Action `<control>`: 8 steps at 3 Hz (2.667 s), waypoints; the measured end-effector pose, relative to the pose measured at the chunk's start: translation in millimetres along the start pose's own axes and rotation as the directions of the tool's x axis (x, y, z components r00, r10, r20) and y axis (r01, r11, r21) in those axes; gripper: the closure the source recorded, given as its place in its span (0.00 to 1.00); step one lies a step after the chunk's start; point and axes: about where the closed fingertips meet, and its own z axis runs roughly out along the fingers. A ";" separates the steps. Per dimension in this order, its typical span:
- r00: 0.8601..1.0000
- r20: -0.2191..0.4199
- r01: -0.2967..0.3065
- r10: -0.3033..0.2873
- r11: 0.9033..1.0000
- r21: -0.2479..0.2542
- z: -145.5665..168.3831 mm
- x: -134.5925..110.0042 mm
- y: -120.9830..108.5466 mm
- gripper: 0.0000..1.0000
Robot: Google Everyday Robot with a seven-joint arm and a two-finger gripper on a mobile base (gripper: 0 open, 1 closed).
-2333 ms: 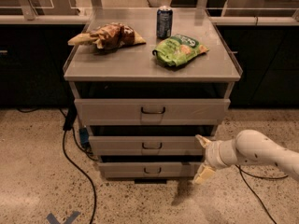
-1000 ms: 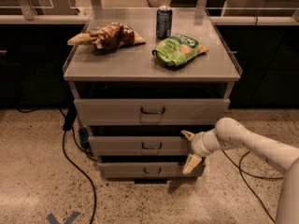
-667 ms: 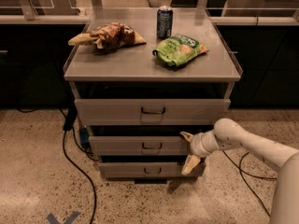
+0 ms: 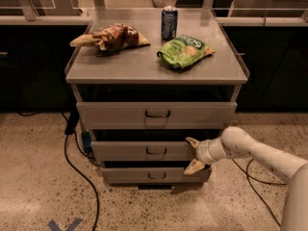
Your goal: Open middle drawer
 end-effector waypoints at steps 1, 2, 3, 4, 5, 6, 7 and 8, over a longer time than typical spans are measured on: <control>1.000 0.000 0.000 0.000 1.000 0.000 0.0 0.0 0.0 0.02; 1.000 -0.002 0.004 -0.004 1.000 0.003 -0.8 -3.2 6.6 0.00; 1.000 -0.019 -0.001 0.000 1.000 -0.021 -0.2 -3.0 12.0 0.00; 1.000 -0.019 -0.001 0.000 1.000 -0.021 -0.2 -3.0 12.0 0.00; 1.000 -0.019 -0.001 0.000 1.000 -0.021 -0.1 -3.0 12.0 0.19; 1.000 -0.019 -0.001 0.000 1.000 -0.021 -0.1 -3.0 12.1 0.49; 1.000 -0.019 -0.001 0.000 1.000 -0.021 -0.1 -3.0 12.1 0.74; 1.000 -0.019 -0.001 0.000 1.000 -0.021 0.0 -3.0 12.1 0.97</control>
Offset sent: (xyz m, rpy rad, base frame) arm -0.0143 0.0021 0.0059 -0.0099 -0.0170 -0.0027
